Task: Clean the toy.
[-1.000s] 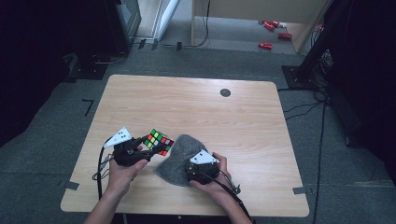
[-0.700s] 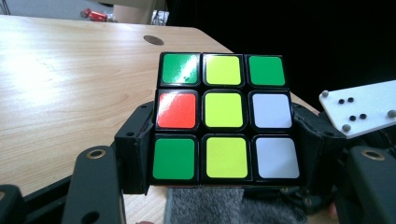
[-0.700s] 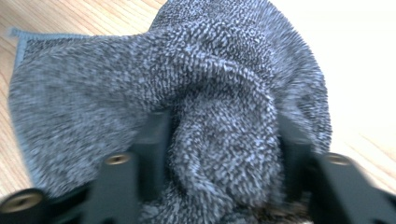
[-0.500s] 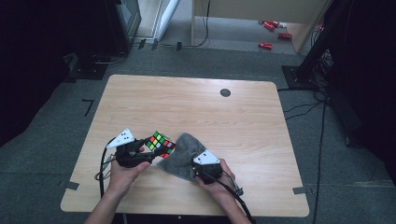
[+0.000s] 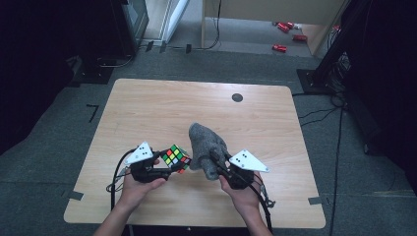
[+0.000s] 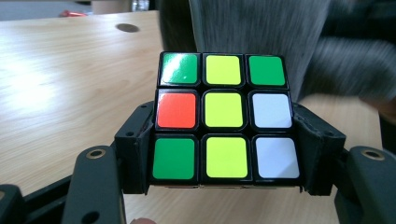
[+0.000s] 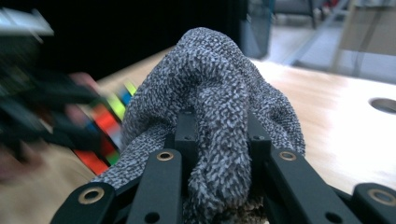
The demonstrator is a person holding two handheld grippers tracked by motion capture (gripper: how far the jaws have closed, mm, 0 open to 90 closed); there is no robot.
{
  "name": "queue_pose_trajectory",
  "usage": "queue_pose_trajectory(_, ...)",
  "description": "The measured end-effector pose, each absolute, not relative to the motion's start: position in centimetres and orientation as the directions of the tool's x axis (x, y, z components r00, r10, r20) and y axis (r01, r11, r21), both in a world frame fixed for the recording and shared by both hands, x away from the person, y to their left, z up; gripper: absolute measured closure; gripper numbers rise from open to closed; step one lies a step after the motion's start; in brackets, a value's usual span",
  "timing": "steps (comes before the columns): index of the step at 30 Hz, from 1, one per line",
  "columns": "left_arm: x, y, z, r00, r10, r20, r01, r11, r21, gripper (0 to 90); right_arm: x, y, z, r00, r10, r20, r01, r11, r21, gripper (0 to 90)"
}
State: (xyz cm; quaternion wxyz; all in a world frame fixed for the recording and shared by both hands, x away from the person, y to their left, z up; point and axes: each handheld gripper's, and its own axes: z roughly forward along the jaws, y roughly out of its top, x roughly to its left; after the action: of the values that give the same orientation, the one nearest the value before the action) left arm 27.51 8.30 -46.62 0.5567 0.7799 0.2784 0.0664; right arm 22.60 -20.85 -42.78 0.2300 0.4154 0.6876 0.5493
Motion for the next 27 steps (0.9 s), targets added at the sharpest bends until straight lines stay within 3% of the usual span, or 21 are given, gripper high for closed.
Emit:
queue_pose_trajectory(5,26.1,6.3,-46.9,0.894,0.428,-0.134,0.269,-0.273,0.924,34.6,22.4,-19.9,-42.7,-0.623,0.762,0.175,0.321,0.045,0.946,74.2)
queue_pose_trajectory(11,25.1,6.5,-46.3,0.912,0.406,-0.054,0.166,-0.248,0.954,34.7,22.7,-19.6,-43.8,-0.641,0.739,0.207,0.356,0.047,0.933,74.0)
queue_pose_trajectory(19,25.2,7.0,-46.2,0.909,0.415,-0.044,0.155,-0.237,0.959,34.8,23.3,-20.0,-44.5,-0.609,0.764,0.215,0.410,0.071,0.909,73.3)
queue_pose_trajectory(27,24.9,6.4,-46.3,0.913,0.408,-0.014,0.138,-0.277,0.951,34.8,22.6,-19.5,-43.4,-0.633,0.751,0.186,0.361,0.074,0.930,72.2)
